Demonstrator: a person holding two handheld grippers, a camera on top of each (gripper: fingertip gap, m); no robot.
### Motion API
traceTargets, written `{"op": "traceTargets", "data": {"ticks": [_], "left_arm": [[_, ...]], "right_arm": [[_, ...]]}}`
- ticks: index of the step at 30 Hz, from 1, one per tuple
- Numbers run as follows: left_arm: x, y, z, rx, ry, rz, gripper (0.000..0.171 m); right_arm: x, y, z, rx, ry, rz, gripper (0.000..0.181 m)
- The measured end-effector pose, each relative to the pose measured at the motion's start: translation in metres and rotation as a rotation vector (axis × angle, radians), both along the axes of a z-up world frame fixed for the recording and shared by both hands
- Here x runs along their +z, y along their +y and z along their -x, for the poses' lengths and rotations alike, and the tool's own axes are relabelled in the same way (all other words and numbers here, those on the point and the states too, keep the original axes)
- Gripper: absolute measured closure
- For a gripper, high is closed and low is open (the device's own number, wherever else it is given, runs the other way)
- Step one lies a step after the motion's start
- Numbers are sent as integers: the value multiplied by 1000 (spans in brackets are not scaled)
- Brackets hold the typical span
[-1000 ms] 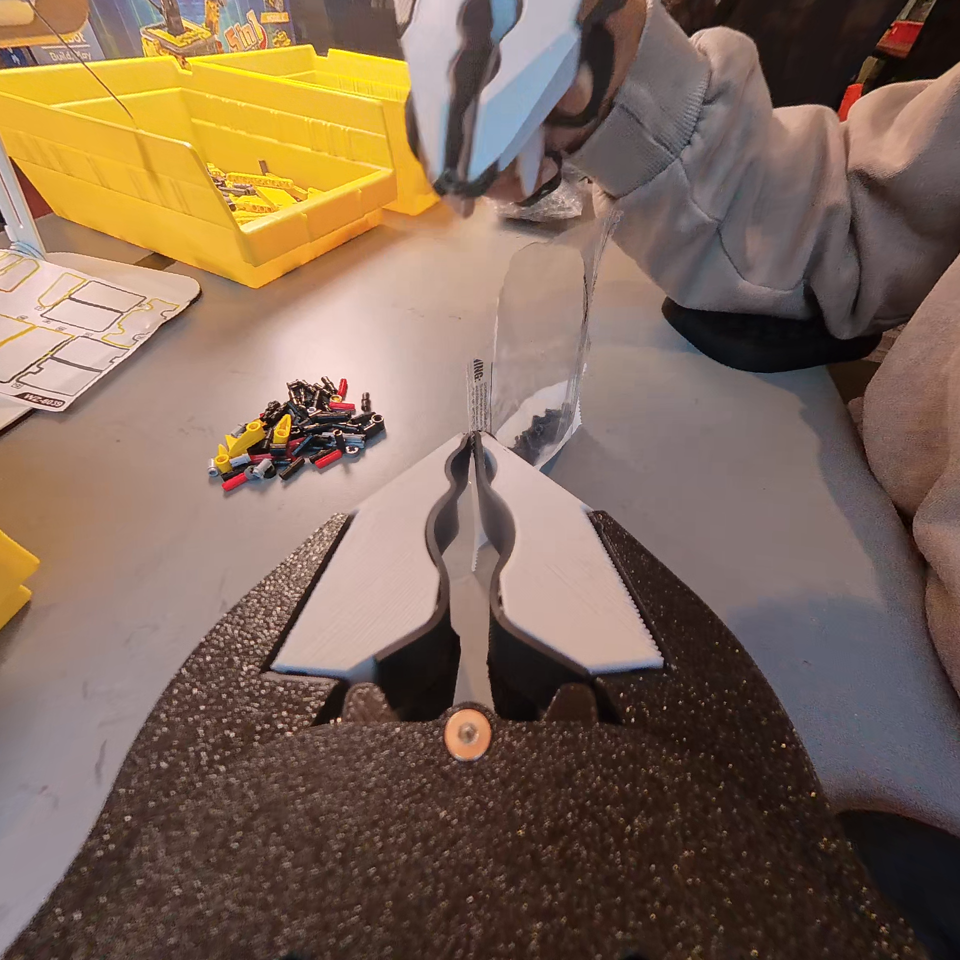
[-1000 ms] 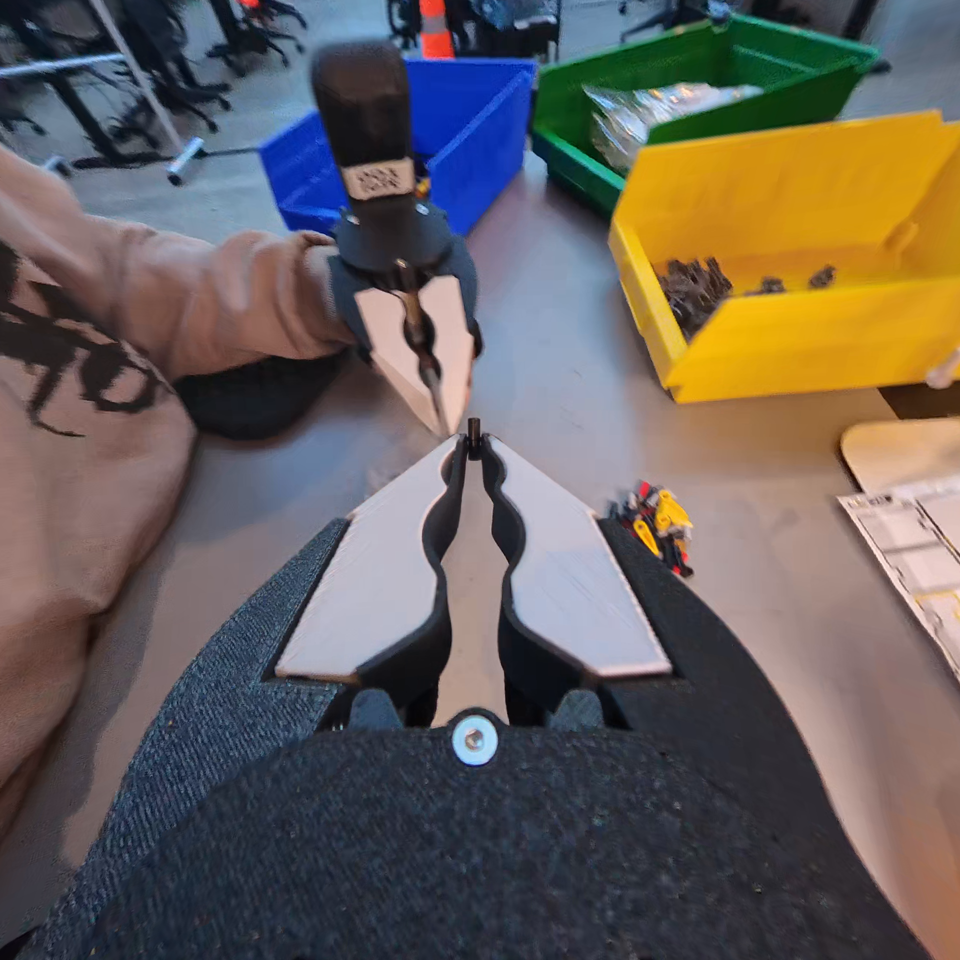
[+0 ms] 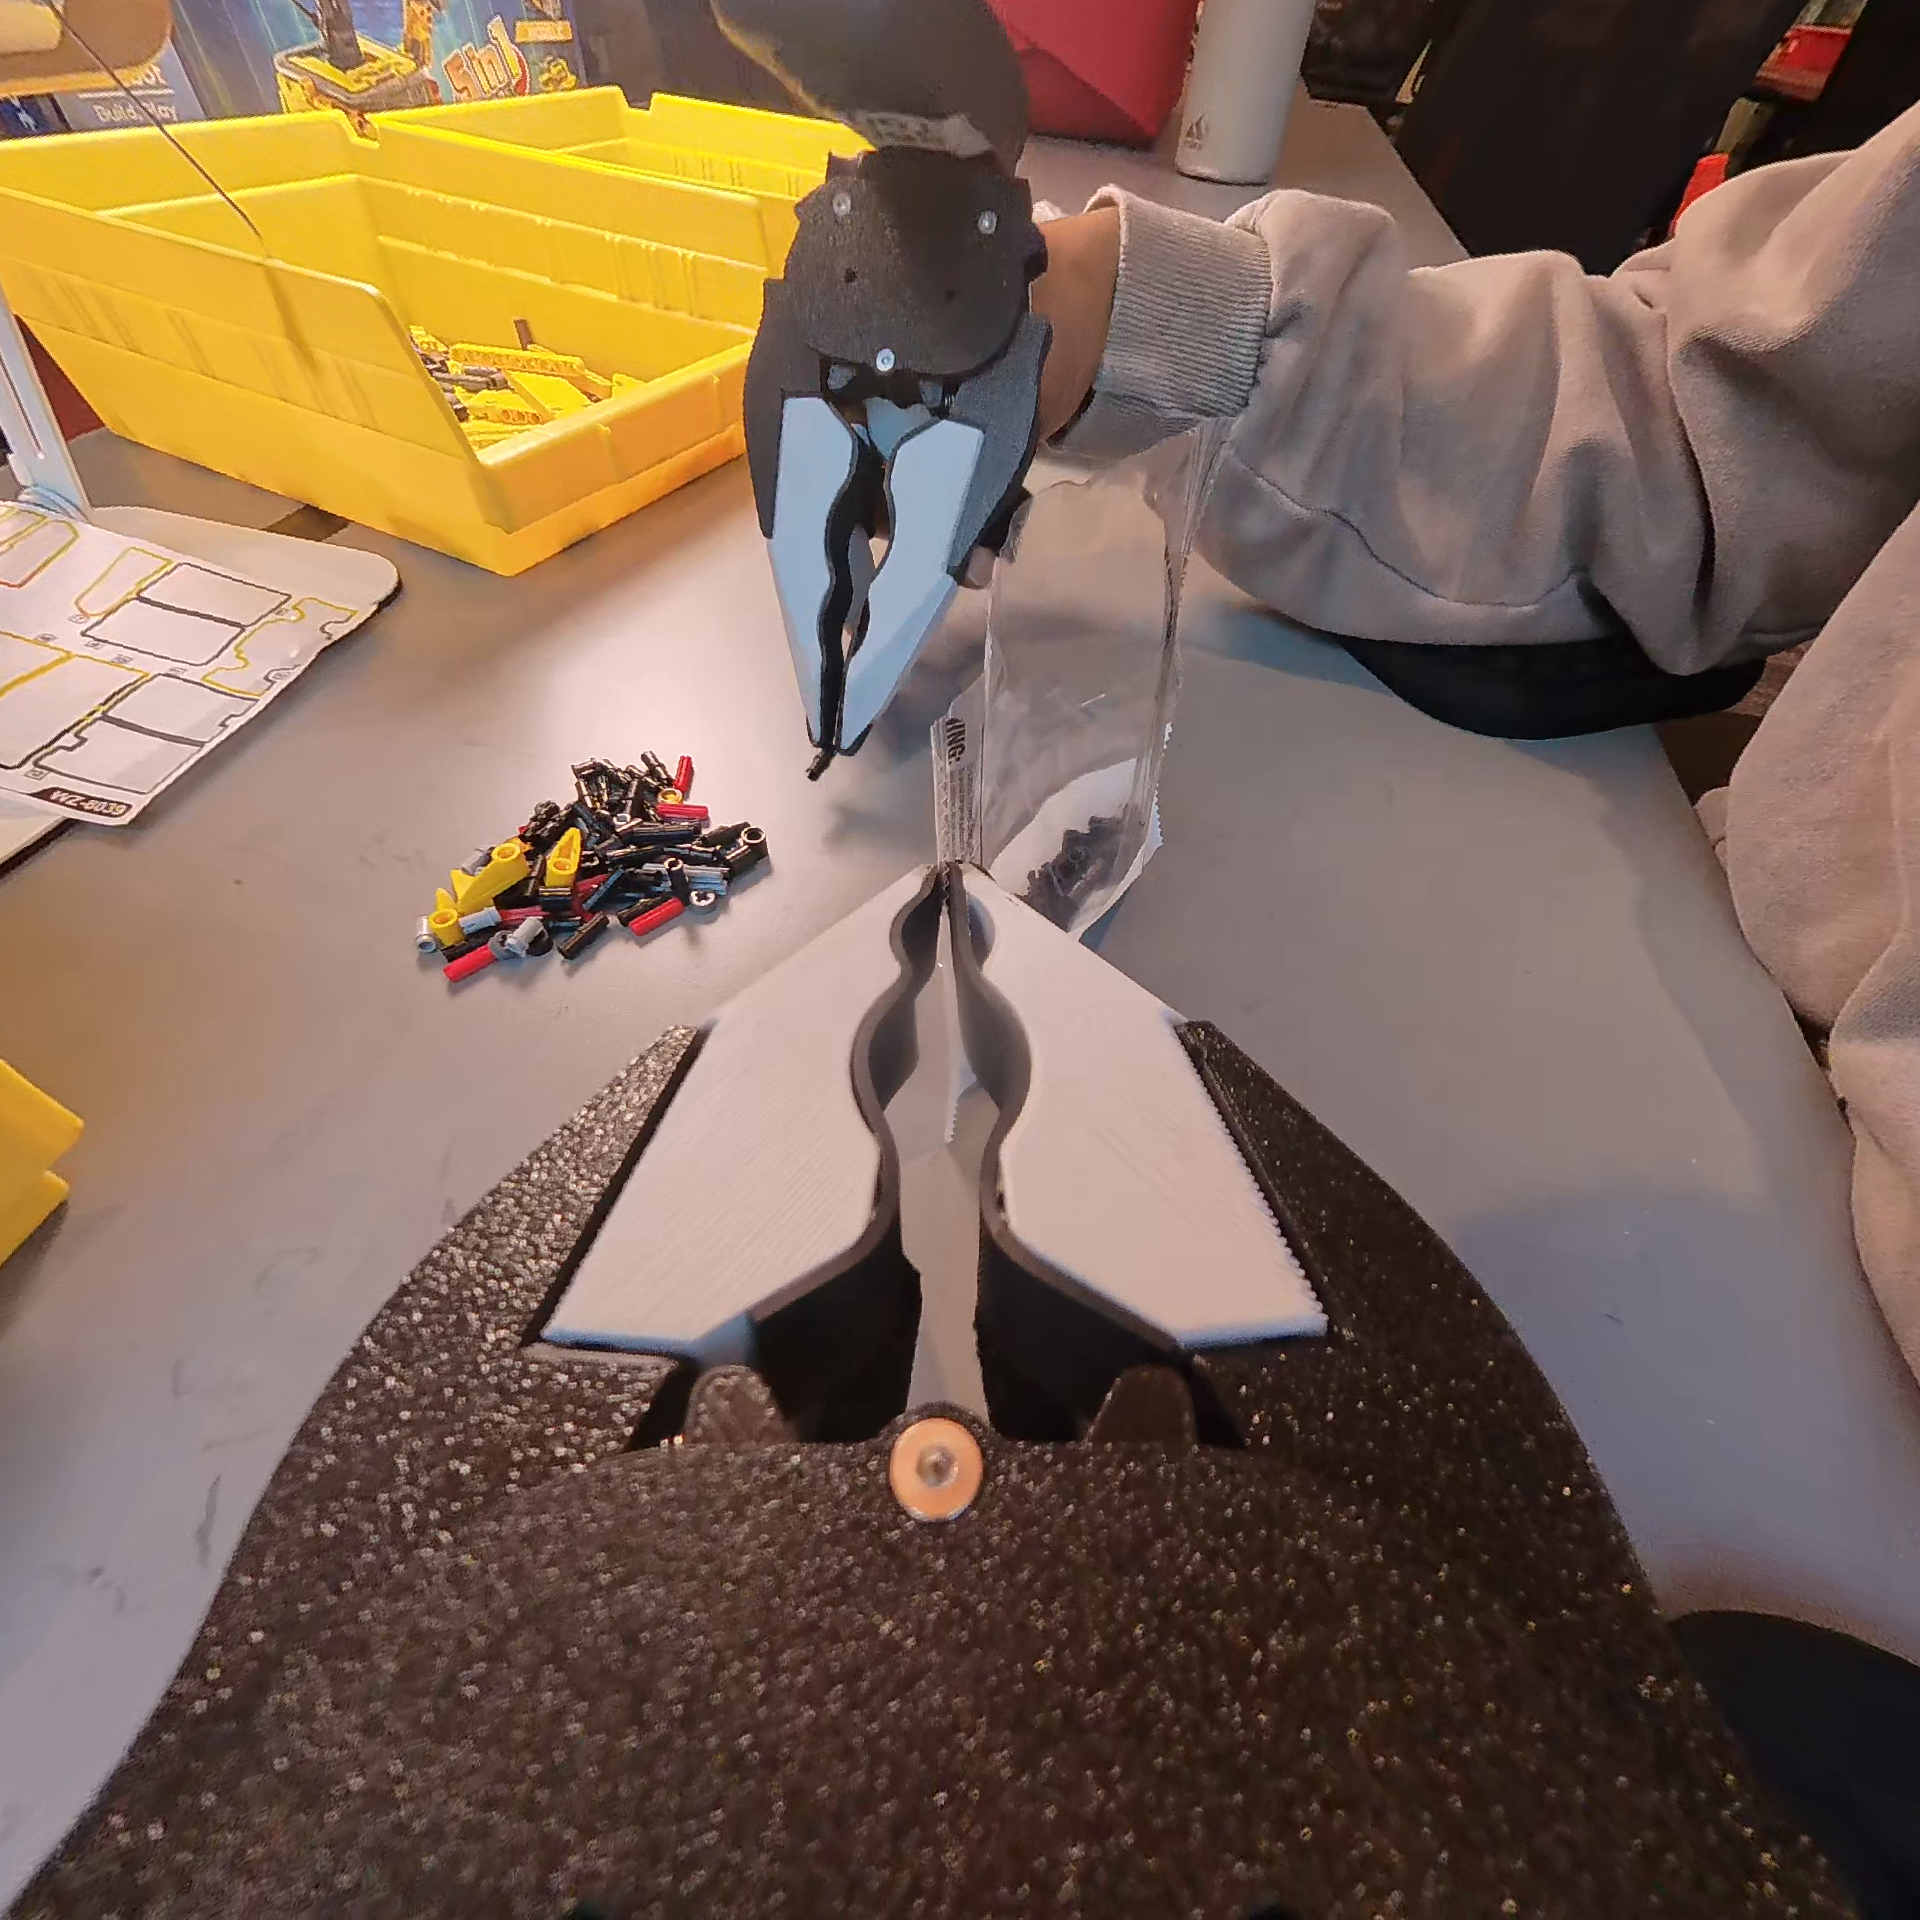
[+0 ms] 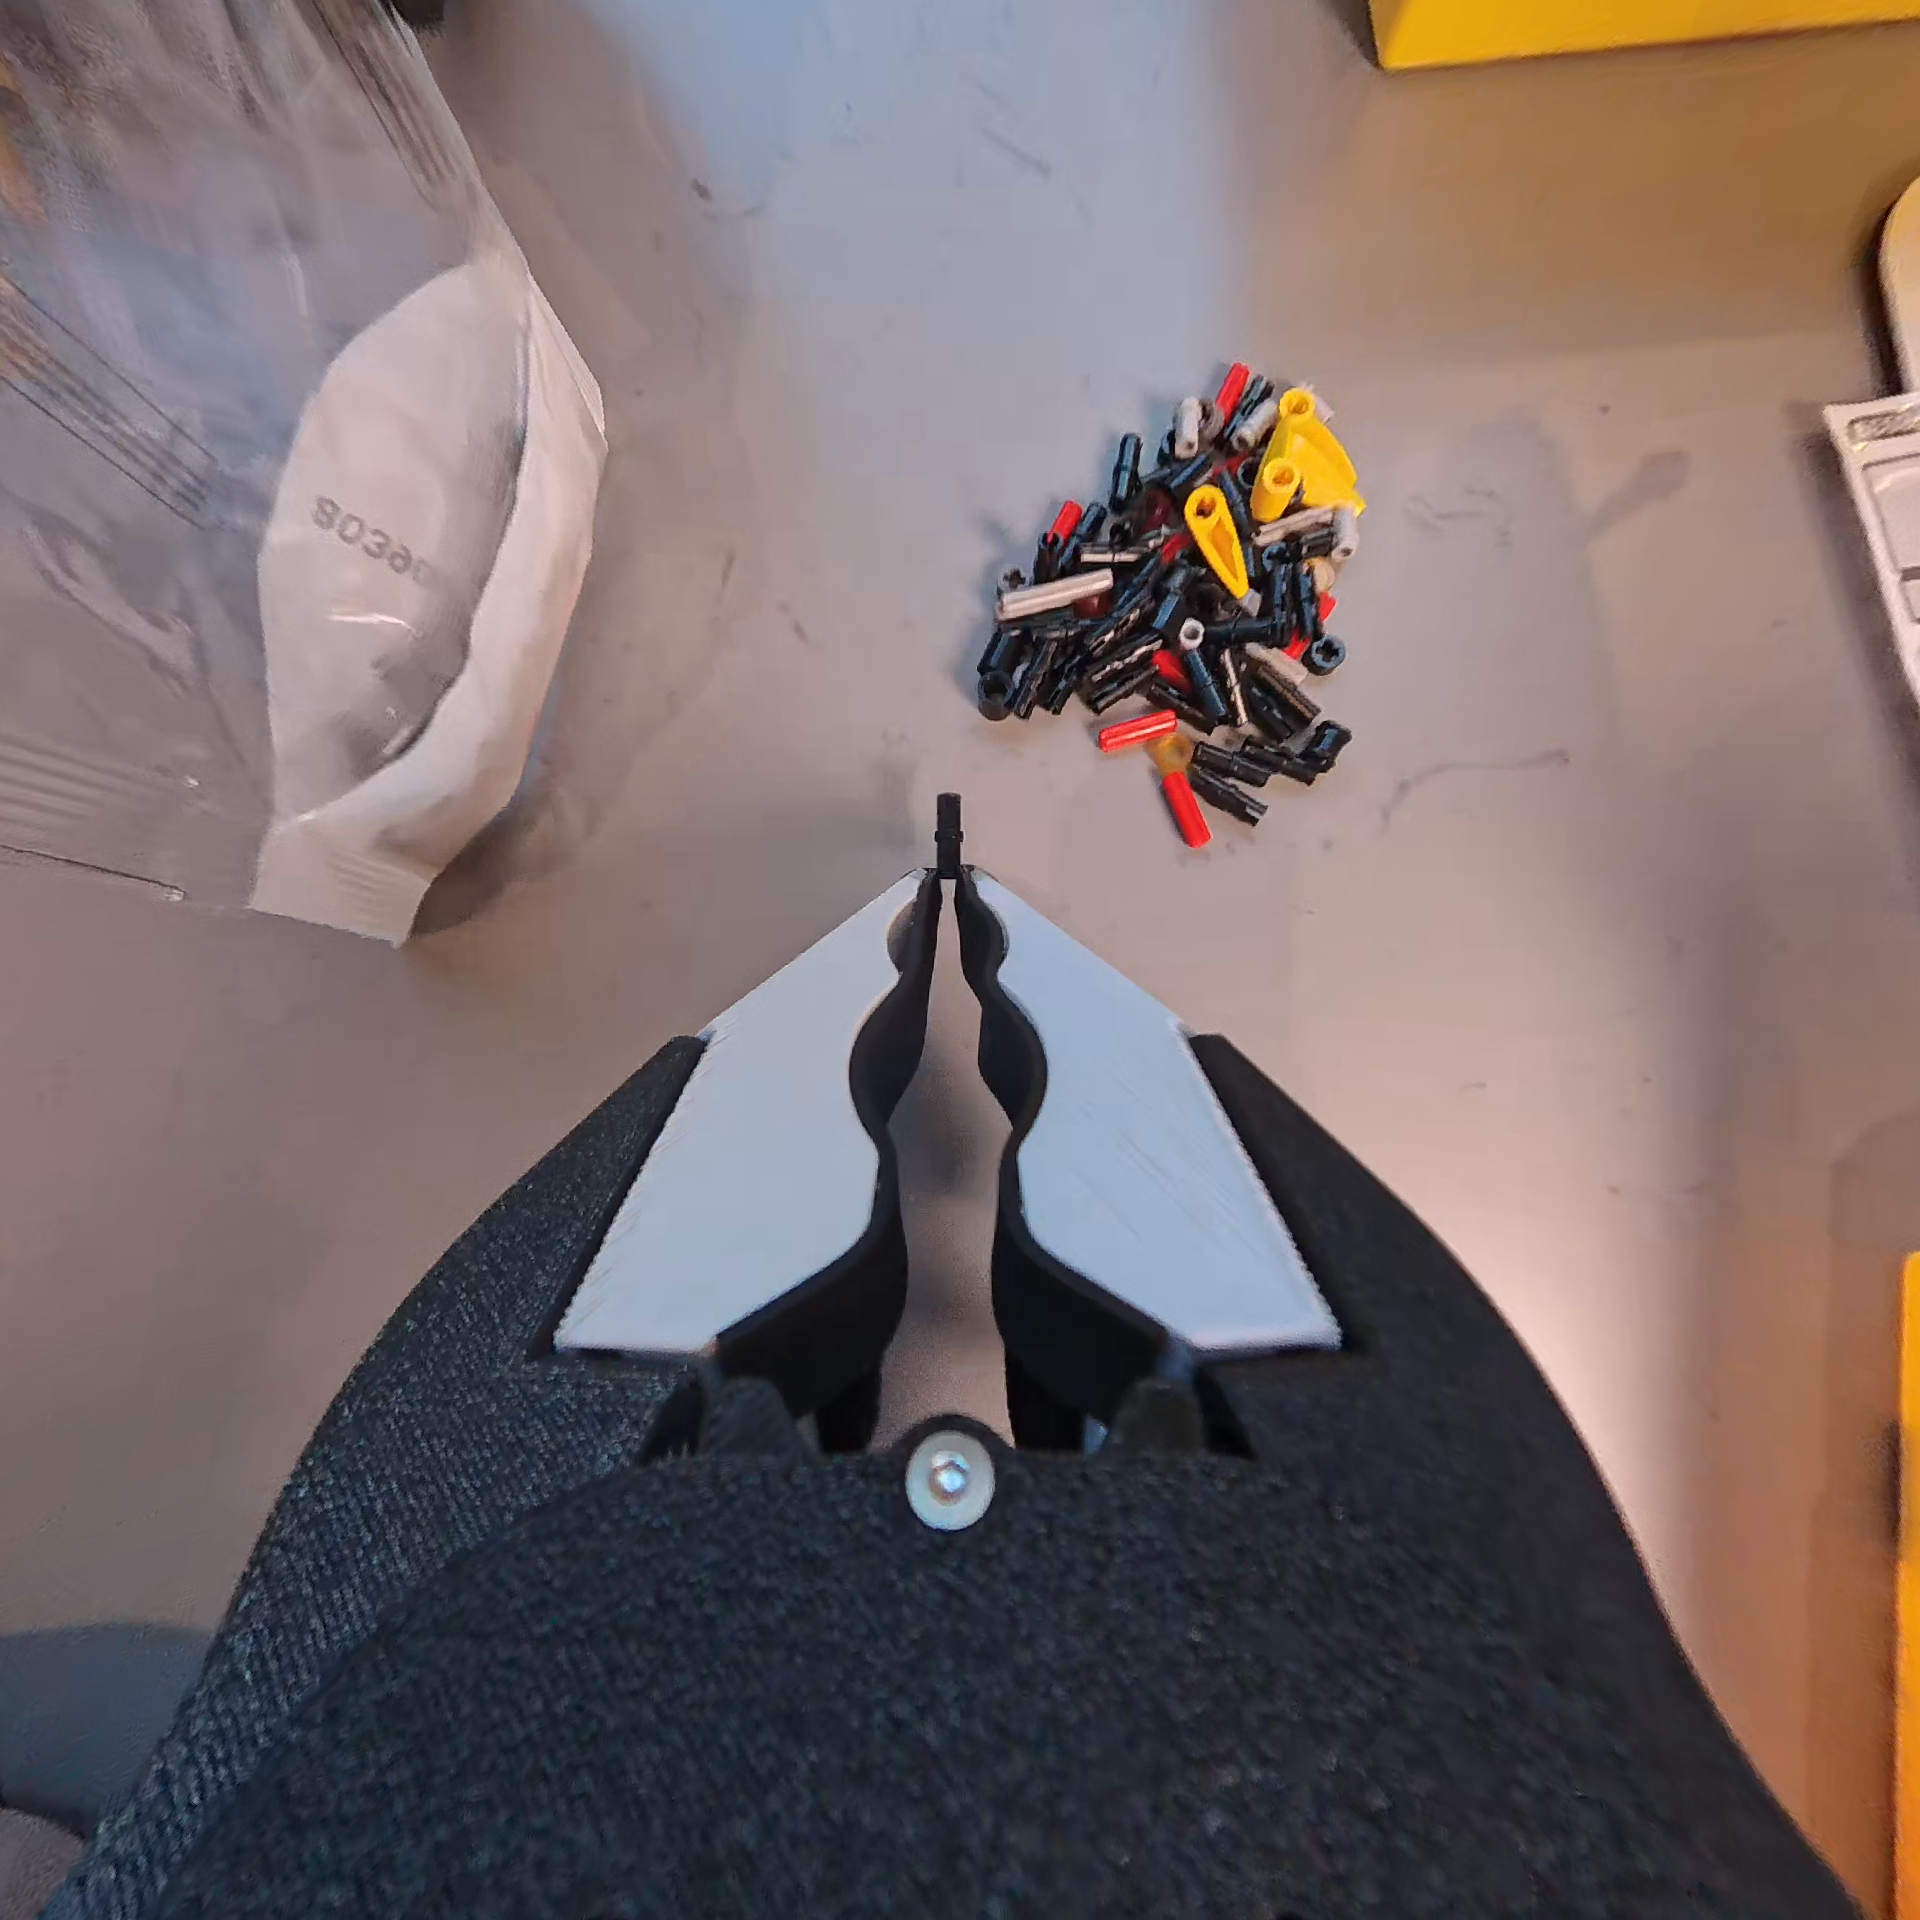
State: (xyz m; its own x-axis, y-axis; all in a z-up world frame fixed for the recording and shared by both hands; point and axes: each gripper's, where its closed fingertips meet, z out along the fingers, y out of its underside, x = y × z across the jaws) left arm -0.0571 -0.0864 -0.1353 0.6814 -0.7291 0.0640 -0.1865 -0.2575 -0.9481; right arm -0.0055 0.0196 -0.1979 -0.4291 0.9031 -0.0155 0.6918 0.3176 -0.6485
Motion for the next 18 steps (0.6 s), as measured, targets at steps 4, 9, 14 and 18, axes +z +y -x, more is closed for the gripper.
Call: {"op": "traceTargets", "data": {"ticks": [4, 9, 14, 18], "left_arm": [[0, 0, 0, 2, -1, 1, 171], [0, 0, 0, 1, -3, 1, 171], [0, 0, -1, -1, -1, 1, 171], [0, 0, -1, -1, 0, 0, 171]], "right_arm": [[59, -20, 13, 30, 198, 78, 179], [133, -81, 14, 197, 398, 177, 179], [125, -90, 16, 211, 356, 112, 169], [139, -63, 23, 89, 436, 213, 166]]}}
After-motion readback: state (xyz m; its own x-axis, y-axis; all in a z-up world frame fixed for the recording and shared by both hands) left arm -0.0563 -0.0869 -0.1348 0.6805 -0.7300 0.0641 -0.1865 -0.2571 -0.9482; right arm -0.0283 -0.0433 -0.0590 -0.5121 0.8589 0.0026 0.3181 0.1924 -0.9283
